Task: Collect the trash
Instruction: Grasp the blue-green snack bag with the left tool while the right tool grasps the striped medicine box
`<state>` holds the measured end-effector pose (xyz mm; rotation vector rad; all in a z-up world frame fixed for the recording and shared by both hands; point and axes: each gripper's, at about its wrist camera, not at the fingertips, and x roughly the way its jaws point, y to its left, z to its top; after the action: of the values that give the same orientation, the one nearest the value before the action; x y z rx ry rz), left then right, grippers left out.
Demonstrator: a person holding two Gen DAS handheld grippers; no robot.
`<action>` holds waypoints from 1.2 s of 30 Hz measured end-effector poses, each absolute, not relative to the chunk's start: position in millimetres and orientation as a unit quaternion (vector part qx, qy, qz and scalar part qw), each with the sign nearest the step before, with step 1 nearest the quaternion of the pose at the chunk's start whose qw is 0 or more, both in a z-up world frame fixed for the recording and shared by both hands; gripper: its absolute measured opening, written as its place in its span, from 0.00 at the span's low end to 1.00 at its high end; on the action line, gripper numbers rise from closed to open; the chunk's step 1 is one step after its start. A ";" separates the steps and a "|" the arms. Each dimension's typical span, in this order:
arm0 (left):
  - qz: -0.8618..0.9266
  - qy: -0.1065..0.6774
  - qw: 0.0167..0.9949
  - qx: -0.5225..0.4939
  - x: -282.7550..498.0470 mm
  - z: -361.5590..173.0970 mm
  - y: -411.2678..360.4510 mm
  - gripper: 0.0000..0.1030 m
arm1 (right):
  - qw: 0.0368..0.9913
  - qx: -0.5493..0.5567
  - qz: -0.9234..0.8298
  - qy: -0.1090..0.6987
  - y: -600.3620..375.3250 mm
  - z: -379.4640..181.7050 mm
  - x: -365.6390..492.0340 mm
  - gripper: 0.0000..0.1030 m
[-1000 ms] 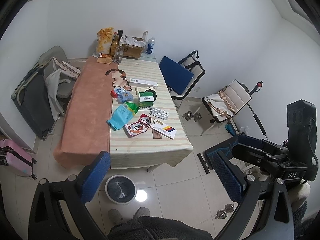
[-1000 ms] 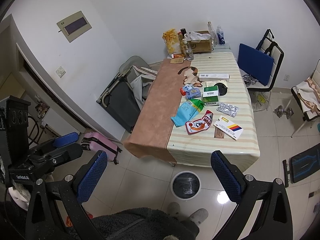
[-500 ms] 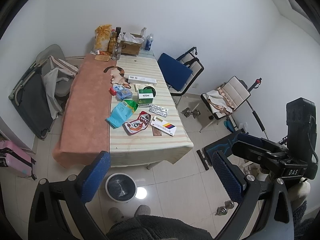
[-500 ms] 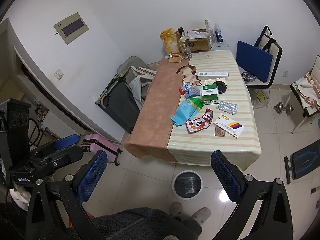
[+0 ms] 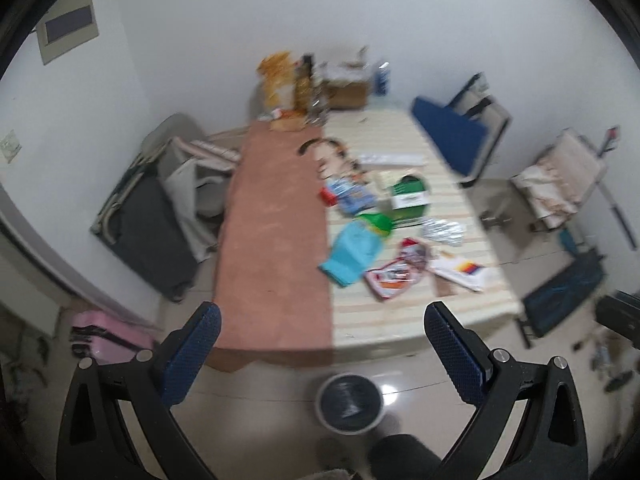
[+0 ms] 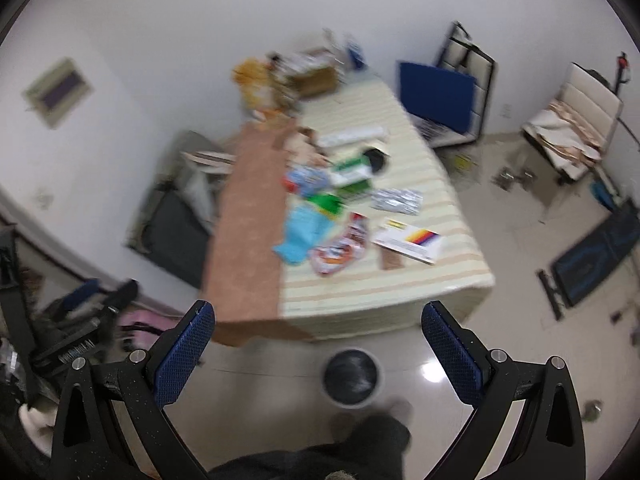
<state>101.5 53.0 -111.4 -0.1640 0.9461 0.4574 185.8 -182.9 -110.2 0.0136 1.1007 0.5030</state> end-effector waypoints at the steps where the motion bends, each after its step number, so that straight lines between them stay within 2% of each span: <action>1: 0.223 0.460 0.856 -0.073 111.8 -123.7 55.8 1.00 | 0.820 -0.004 0.231 0.523 -183.4 -120.9 197.7 1.00; 6: 0.251 0.520 0.816 -0.031 181.3 -197.5 68.1 1.00 | 0.788 -0.103 0.193 0.576 -165.6 -216.4 292.3 1.00; 12: 0.277 0.593 0.756 0.007 264.1 -283.6 75.4 1.00 | 0.702 -0.242 0.196 0.640 -123.1 -359.8 403.5 1.00; 16: 0.275 0.626 0.729 0.020 304.2 -326.5 83.4 1.00 | 0.642 -0.363 0.219 0.639 -90.1 -423.3 429.9 1.00; 20: 0.268 0.651 0.710 0.011 328.2 -351.6 95.8 1.00 | 0.597 -0.416 0.229 0.646 -75.8 -468.4 447.5 1.00; 21: 0.264 0.653 0.710 0.007 333.1 -356.0 97.8 1.00 | 0.597 -0.405 0.234 0.652 -76.3 -470.2 452.3 1.00; 23: 0.247 0.658 0.712 -0.003 341.1 -359.3 105.9 1.00 | 0.596 -0.353 0.243 0.680 -81.5 -471.7 467.1 0.90; 24: 0.236 0.658 0.715 -0.007 344.5 -359.9 108.5 1.00 | 0.593 -0.324 0.243 0.696 -85.4 -471.5 472.2 0.82; 27: 0.196 0.654 0.731 -0.016 356.9 -358.4 115.7 1.00 | 0.620 -0.251 0.195 0.718 -104.5 -468.5 490.1 0.82; 30: 0.155 0.661 0.734 -0.015 373.6 -360.4 119.2 1.00 | 0.639 -0.118 0.143 0.746 -133.4 -467.2 508.8 0.82; 32: 0.122 0.672 0.730 -0.021 385.7 -365.2 120.6 1.00 | 0.643 -0.066 0.123 0.753 -144.5 -469.9 515.4 0.82; 36: 0.078 0.695 0.715 -0.021 409.3 -385.3 113.9 1.00 | 0.637 -0.073 0.117 0.758 -144.1 -482.4 522.0 0.83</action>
<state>409.3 113.9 -385.3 -0.0473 1.5387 0.1726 522.0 -144.1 -482.4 -0.1675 1.7319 0.2682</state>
